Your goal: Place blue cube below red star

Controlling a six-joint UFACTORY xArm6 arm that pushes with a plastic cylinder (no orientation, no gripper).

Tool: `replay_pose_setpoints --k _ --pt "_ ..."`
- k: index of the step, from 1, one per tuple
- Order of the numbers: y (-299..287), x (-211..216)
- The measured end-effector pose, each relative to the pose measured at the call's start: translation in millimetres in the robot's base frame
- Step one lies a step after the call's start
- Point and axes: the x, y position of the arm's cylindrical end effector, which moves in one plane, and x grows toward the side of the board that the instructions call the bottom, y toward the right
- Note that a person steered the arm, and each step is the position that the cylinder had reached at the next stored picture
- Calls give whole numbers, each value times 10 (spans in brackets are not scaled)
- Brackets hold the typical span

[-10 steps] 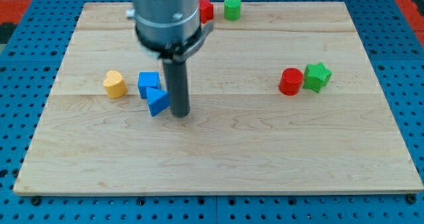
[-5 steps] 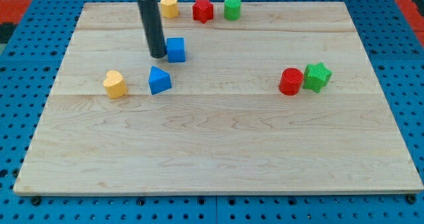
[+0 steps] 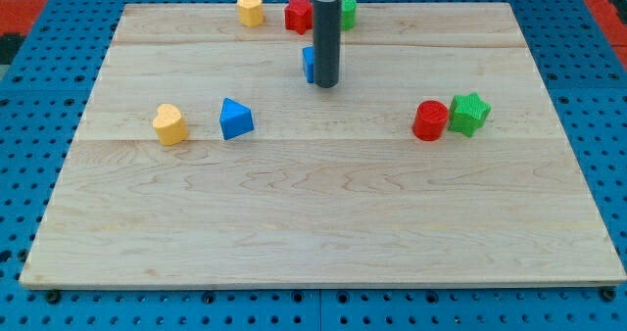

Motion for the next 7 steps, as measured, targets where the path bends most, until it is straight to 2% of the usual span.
replay_pose_setpoints --k 1,3,4,5,6,7 --pt "-63 -192" --pt "-720 -206" --pt "-572 323" --pt "59 387" --pt "443 -332" --pt "148 -568"
